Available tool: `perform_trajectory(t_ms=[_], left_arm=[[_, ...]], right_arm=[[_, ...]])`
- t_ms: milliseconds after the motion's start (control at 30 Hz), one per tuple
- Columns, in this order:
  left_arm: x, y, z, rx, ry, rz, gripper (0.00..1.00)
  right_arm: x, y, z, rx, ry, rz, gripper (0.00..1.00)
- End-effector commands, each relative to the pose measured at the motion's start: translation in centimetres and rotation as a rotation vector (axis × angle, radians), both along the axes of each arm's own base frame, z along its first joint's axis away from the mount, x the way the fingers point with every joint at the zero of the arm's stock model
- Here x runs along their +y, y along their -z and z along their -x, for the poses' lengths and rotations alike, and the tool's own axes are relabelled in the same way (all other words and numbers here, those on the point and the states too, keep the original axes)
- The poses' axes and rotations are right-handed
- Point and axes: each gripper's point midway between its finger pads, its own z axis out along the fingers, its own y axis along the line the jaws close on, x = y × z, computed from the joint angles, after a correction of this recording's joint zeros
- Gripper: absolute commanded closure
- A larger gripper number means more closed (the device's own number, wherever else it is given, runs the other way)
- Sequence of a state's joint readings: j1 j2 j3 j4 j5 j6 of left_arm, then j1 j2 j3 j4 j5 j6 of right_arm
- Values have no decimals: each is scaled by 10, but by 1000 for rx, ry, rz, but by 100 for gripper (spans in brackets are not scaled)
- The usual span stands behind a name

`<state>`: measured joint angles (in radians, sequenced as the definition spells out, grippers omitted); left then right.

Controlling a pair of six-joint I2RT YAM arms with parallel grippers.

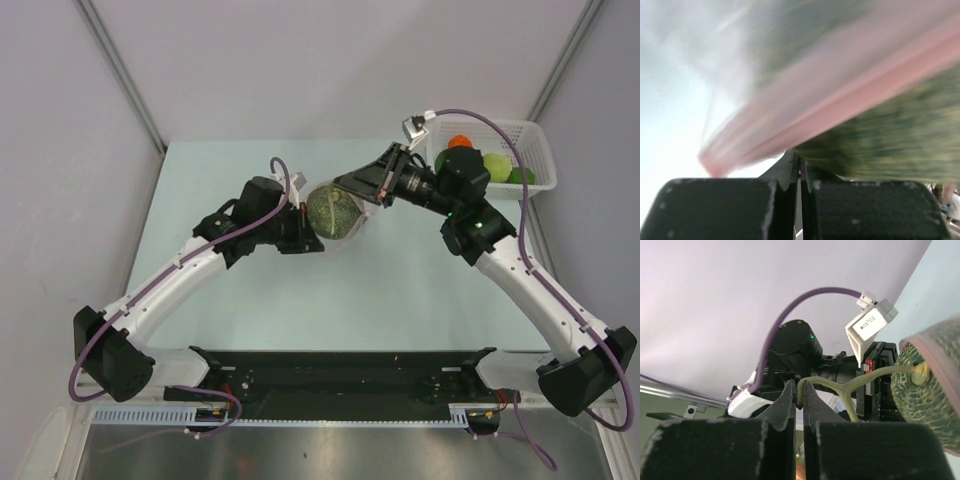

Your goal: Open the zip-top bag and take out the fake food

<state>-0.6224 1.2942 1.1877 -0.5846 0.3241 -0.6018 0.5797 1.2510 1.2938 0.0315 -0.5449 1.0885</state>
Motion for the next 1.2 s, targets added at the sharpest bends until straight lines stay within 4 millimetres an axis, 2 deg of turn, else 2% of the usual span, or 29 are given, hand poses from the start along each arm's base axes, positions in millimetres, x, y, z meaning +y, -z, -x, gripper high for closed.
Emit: perform_trajectory(t_ms=[0, 33, 100, 167, 233, 267, 333, 367, 433, 533, 567, 667, 700, 767, 800, 867, 900, 967, 1000, 1033, 1100, 1167], left_arm=[[14, -14, -11, -72, -63, -49, 100], [16, -12, -12, -68, -72, -57, 100], [19, -8, -12, -63, -79, -66, 100], [19, -10, -14, -71, -81, -57, 100], [15, -16, -13, -84, -65, -28, 100], [6, -26, -11, -105, -22, 27, 100], [-2, -36, -11, -125, 3, 80, 100], [-5, -37, -11, -121, 9, 93, 100], [-10, -41, -11, -116, 22, 118, 100], [-15, -40, -11, -97, 32, 121, 100], [-15, -38, -11, -92, 34, 118, 100], [-11, -31, -14, -81, 7, 86, 100], [-9, -28, -14, -76, 1, 69, 100], [-7, -27, -15, -76, -8, 56, 100], [-4, -27, -16, -85, -13, 42, 100], [-1, -30, -16, -96, -18, 29, 100], [0, -30, -16, -104, -13, 19, 100], [2, -34, -18, -116, -15, 2, 100], [4, -35, -18, -125, -9, -8, 100], [5, -36, -20, -131, -12, -19, 100], [8, -44, -21, -156, -7, -34, 100], [10, -52, -22, -178, -6, -43, 100]], right_arm=[[-39, -69, 32, -154, 5, -114, 100], [-48, -70, 27, -151, 31, -112, 100], [-56, -73, 33, -148, 20, -115, 100], [-62, -69, 33, -115, 12, -107, 100], [-60, -66, 37, -77, -31, -108, 100], [-55, -62, 38, -62, -47, -103, 100], [-47, -60, 44, -51, -94, -102, 100], [-39, -61, 52, -57, -138, -110, 100], [-24, -55, 54, -21, -213, -114, 100], [-9, -66, 57, -40, -249, -170, 100], [-11, -79, 59, -69, -263, -221, 100], [-17, -89, 40, -96, -227, -270, 100], [-22, -90, 27, -90, -202, -277, 100], [-32, -107, 22, -124, -188, -302, 100], [-42, -111, 9, -142, -157, -301, 100], [-53, -123, 0, -188, -121, -304, 100], [-66, -131, -9, -220, -75, -290, 100], [-78, -133, -27, -237, -18, -260, 100], [-84, -141, -31, -300, 11, -233, 100], [-95, -133, -52, -270, 66, -194, 100], [-108, -131, -71, -298, 134, -127, 100], [-130, -122, -101, -299, 216, -96, 100]])
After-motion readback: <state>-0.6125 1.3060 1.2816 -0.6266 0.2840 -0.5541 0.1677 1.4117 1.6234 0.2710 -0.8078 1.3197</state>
